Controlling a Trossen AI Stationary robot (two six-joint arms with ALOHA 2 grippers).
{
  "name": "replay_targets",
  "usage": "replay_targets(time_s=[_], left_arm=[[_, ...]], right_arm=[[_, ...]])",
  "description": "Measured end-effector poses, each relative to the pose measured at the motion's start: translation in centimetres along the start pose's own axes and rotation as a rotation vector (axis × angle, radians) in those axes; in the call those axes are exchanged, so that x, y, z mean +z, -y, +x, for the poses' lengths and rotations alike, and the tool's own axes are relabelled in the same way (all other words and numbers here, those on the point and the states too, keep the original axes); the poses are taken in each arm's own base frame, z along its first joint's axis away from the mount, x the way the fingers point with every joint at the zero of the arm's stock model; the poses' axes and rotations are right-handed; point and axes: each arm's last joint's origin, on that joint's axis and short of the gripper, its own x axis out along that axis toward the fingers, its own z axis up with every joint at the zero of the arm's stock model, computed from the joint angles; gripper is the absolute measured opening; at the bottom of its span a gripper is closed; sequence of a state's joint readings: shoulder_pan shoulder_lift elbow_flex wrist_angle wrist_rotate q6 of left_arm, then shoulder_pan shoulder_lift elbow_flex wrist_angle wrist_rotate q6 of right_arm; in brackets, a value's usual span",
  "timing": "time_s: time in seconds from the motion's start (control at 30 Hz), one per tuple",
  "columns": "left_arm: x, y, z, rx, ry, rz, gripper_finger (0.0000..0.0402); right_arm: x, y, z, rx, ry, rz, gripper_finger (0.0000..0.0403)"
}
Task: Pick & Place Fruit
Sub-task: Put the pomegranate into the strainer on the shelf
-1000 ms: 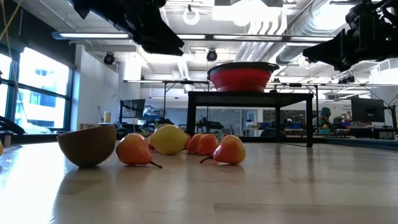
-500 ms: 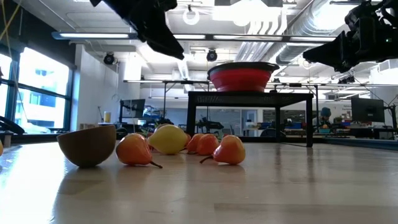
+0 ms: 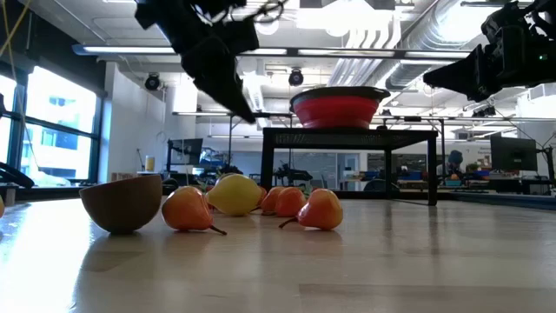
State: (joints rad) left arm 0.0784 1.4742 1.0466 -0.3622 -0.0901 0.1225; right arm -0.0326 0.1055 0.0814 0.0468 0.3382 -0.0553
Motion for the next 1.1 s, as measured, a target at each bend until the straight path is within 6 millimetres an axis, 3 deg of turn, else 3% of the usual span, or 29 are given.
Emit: replay_targets(time_s=[0.43, 1.1], left_arm=[[-1.7, 1.2, 3.8, -0.235, -0.134, -0.026, 0.0319], [-2.3, 1.2, 3.9, -0.199, -0.197, -0.022, 0.0319]], right_arm=[[-0.5, 0.0, 0.0, 0.002, -0.049, -0.018, 0.0026], [-0.5, 0.0, 0.0, 0.000, -0.051, -0.019, 0.0026]])
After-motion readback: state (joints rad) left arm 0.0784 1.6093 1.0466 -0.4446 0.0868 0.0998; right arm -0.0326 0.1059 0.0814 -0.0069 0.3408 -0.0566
